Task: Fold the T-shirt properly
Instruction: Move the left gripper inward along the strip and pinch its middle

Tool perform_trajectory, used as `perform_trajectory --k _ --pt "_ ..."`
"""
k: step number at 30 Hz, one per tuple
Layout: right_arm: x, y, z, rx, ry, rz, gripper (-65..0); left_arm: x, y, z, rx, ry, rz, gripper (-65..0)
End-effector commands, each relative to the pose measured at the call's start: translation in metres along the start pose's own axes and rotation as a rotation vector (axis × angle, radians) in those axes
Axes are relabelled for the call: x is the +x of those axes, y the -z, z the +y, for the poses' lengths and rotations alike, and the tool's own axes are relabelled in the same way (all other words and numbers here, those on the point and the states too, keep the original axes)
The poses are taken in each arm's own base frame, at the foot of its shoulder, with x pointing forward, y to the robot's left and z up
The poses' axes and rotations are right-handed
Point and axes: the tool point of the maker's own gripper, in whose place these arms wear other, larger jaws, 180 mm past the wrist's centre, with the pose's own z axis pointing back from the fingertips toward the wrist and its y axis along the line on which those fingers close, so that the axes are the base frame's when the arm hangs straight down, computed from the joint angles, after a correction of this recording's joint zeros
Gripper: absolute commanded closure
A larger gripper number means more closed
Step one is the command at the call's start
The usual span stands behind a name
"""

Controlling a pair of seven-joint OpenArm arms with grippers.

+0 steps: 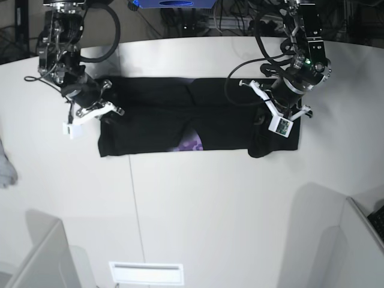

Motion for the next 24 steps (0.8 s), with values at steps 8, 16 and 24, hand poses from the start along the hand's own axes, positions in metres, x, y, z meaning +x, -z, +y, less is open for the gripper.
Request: perform_trajectory --k 8,16,24 --pt "0.009 -0.001 0.001 0.009 -0.009 -0.03 0.0 0.016 0.005 -0.024 -0.057 0.007 -0.051 0.0" --pt "0.013 -0.001 0.003 0.014 -0.012 -0.037 0.0 0.017 0.008 -0.037 -0.092 0.011 -0.05 0.0" --pt "0.015 0.0 0.005 0.018 -0.013 -0.042 0.0 0.017 0.012 -0.054 -0.134 0.032 -0.046 0.0"
